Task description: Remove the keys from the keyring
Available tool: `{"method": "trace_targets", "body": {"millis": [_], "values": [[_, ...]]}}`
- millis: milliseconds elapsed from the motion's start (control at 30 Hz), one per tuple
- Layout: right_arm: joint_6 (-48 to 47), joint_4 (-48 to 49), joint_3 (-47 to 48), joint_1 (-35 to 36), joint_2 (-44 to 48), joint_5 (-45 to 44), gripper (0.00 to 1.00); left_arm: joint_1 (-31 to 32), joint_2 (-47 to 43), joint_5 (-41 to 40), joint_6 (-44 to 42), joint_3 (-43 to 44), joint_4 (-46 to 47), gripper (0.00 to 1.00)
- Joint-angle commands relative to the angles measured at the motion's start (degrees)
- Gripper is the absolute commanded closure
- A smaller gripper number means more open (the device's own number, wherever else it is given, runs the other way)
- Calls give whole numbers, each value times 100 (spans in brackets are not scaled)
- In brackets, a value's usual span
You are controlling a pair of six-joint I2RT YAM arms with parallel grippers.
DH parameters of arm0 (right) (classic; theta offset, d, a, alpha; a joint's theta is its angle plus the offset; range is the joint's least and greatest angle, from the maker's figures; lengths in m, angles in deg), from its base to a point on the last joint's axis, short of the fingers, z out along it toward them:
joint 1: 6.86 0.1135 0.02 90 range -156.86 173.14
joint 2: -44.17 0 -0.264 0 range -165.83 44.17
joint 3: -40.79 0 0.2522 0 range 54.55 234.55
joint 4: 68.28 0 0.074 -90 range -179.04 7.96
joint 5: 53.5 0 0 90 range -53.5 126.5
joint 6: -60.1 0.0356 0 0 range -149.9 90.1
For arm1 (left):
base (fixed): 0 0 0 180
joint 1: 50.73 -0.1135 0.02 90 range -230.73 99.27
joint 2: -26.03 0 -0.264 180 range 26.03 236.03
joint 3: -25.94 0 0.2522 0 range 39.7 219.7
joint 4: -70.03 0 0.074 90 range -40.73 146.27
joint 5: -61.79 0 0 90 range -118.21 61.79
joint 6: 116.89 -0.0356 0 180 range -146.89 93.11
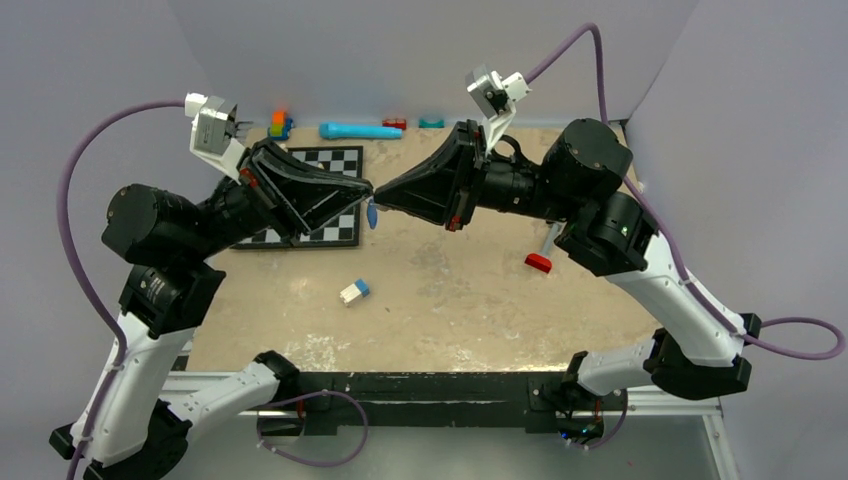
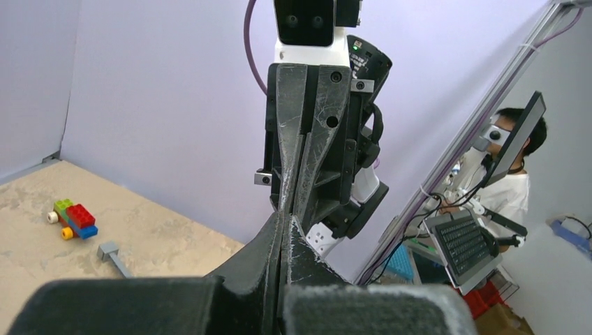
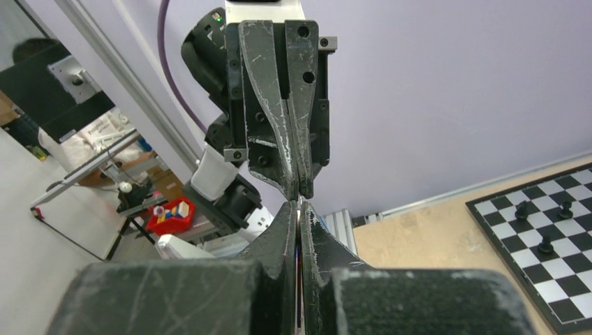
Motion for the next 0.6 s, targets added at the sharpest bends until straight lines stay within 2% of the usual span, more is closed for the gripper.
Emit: {"method": "trace_targets", "body": {"millis": [0,267,367,567], "values": [[227,830,-24,52,135,-180,100,5,-31,-240,357,-225,552,100],[404,1153,-25,50,77,-50,100,9,-190,-530,652,-594,1169,100],[451,1295,-75,48,59,-41,100,17,-397,-955,758,-893,1358,100],[523,1435,-63,52,25,-17,100,14,-580,-1256,800,-1033,1394,100]]}}
